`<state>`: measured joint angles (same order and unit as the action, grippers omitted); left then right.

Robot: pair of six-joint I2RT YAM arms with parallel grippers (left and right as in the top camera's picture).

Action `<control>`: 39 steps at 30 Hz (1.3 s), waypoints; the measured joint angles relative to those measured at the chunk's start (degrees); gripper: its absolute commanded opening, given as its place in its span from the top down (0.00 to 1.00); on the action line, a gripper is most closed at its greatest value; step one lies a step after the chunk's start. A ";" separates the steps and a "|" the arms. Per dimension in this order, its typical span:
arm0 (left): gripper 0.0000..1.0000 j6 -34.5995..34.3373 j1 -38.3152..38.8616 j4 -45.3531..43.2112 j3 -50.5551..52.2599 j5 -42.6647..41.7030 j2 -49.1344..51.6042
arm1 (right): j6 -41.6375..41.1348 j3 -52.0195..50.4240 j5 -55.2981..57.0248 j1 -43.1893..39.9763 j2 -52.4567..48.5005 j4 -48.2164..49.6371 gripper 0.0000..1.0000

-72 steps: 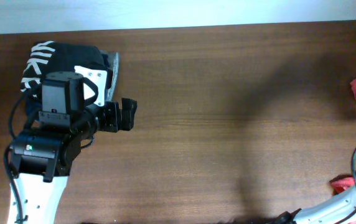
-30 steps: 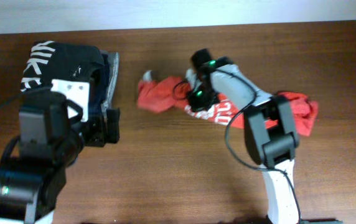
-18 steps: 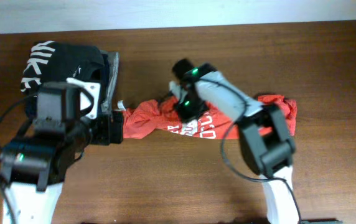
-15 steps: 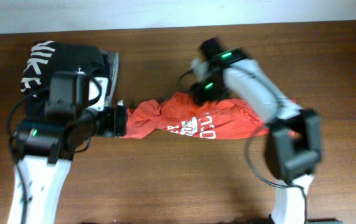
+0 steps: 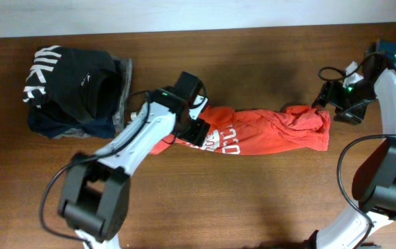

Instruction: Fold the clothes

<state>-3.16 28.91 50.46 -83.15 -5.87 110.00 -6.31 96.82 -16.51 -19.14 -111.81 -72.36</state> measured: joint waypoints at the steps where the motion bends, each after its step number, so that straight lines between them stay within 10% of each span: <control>1: 0.21 -0.76 0.11 -0.98 0.00 0.46 1.16 | 0.00 -0.39 -0.13 -0.07 0.00 0.13 0.25; 6: 0.34 -4.55 -0.04 -4.22 0.00 2.86 3.39 | -0.04 -3.08 -0.74 0.11 0.00 1.81 0.25; 8: 0.68 -5.18 -0.04 -4.24 0.00 3.23 3.39 | -0.07 -3.69 -0.79 0.11 0.00 2.16 0.25; 13: 0.78 -6.10 -0.04 -4.28 0.00 3.56 3.39 | -0.15 -3.78 -0.81 0.11 0.00 2.16 0.27; 15: 0.99 -6.12 -0.04 -4.13 0.00 3.58 3.39 | -0.24 -3.78 -0.96 0.11 0.00 2.19 0.27; 23: 0.99 -6.36 -0.04 5.31 -5.44 5.57 3.39 | -0.37 -3.82 -0.96 0.11 0.00 2.25 0.24; 29: 1.00 -6.10 -0.04 19.74 -26.84 17.64 1.44 | -0.13 -4.04 0.37 0.11 -0.02 3.41 0.23; 39: 1.00 -6.56 -0.04 22.62 -33.00 35.63 -1.14 | 1.60 -12.87 -3.72 0.11 -0.48 4.11 0.23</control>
<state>-9.72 28.86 73.08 -116.16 29.76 108.86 -4.71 83.94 -20.23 -19.03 -112.29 -68.25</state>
